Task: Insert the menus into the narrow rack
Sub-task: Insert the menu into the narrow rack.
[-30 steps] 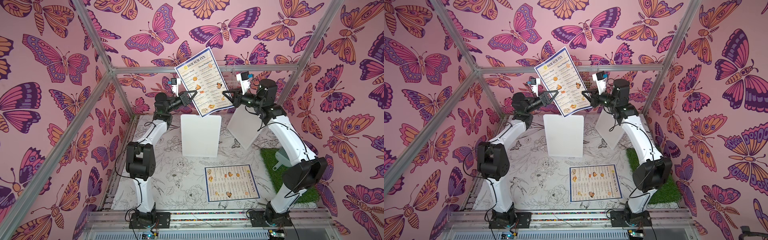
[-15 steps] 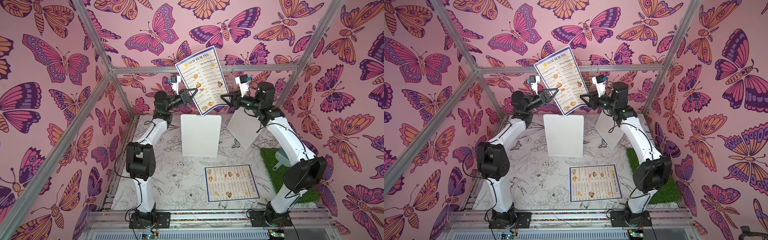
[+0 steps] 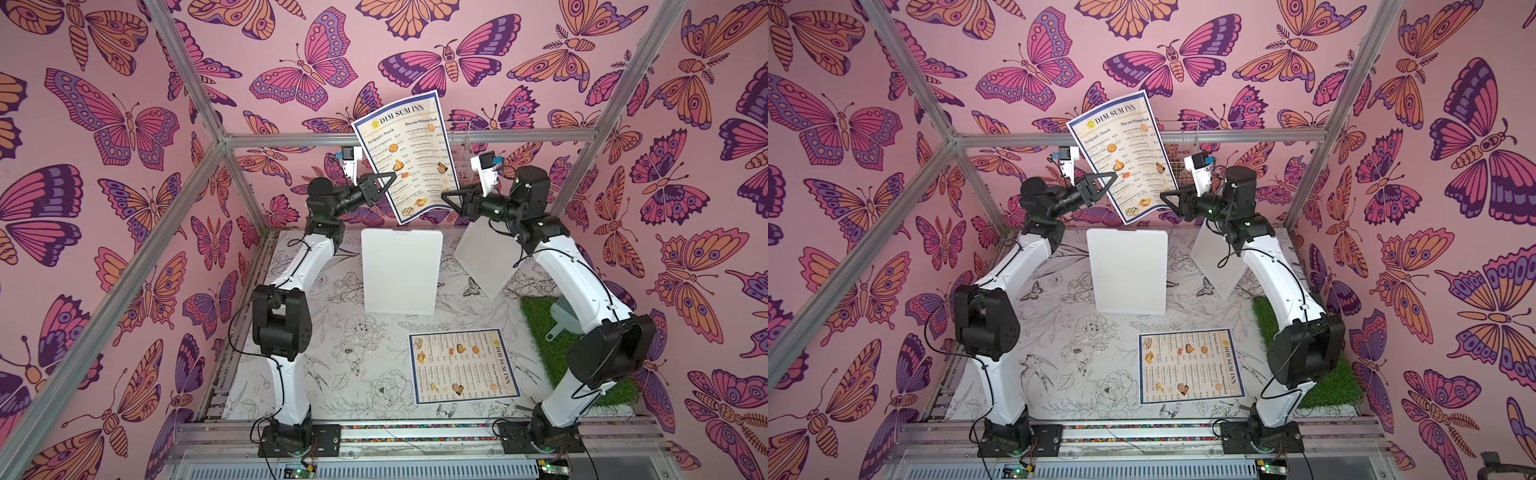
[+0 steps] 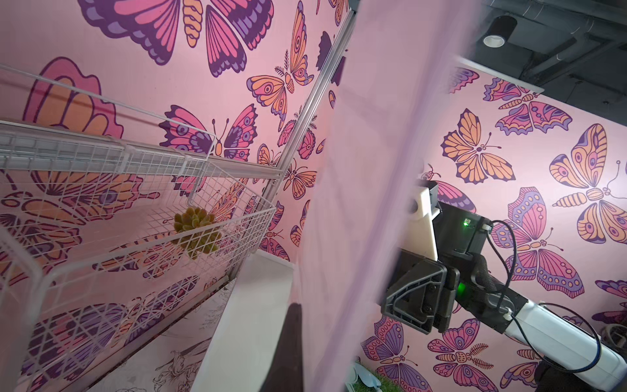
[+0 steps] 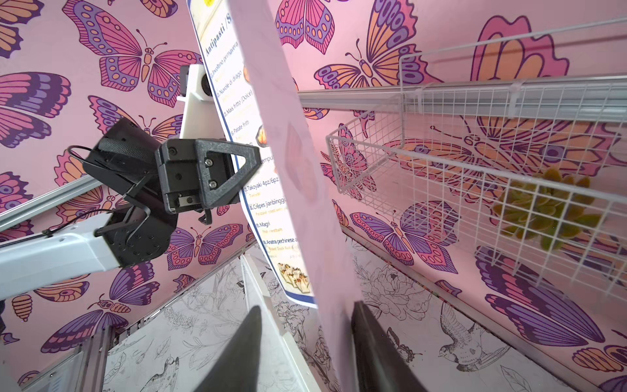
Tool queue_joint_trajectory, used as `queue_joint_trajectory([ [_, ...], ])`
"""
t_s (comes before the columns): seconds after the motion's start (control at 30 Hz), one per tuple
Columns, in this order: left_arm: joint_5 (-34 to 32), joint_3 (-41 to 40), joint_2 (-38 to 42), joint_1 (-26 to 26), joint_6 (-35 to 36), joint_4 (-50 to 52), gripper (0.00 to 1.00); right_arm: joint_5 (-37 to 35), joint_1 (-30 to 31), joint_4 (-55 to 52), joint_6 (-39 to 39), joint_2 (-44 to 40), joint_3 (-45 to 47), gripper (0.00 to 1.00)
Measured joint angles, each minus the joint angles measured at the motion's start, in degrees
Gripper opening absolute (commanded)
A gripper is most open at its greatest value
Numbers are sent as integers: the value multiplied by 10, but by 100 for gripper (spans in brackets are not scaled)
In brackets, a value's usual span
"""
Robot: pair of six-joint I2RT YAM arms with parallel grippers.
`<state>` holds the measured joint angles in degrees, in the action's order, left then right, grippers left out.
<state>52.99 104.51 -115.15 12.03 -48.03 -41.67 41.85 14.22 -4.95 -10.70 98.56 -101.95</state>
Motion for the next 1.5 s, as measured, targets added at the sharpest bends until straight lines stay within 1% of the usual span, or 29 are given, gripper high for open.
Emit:
queue_joint_trajectory([
  [0.17, -6, -11, 0, 0, 1, 2, 1, 1, 0, 0, -3, -1, 0, 46],
  [0.4, -25, -36, 2, 0, 7, 32, 1, 4, 0, 9, -13, -1, 2, 46],
  [0.7, -42, -36, 5, 0, 7, 57, 1, 7, 0, 11, -15, -1, 2, 47],
  [1.13, -76, -24, 29, 0, 15, 139, 1, 6, 5, 10, -15, -1, 2, 47],
  [1.5, -81, -16, 31, 0, 15, 165, 1, 6, 9, 9, -15, -1, 2, 47],
])
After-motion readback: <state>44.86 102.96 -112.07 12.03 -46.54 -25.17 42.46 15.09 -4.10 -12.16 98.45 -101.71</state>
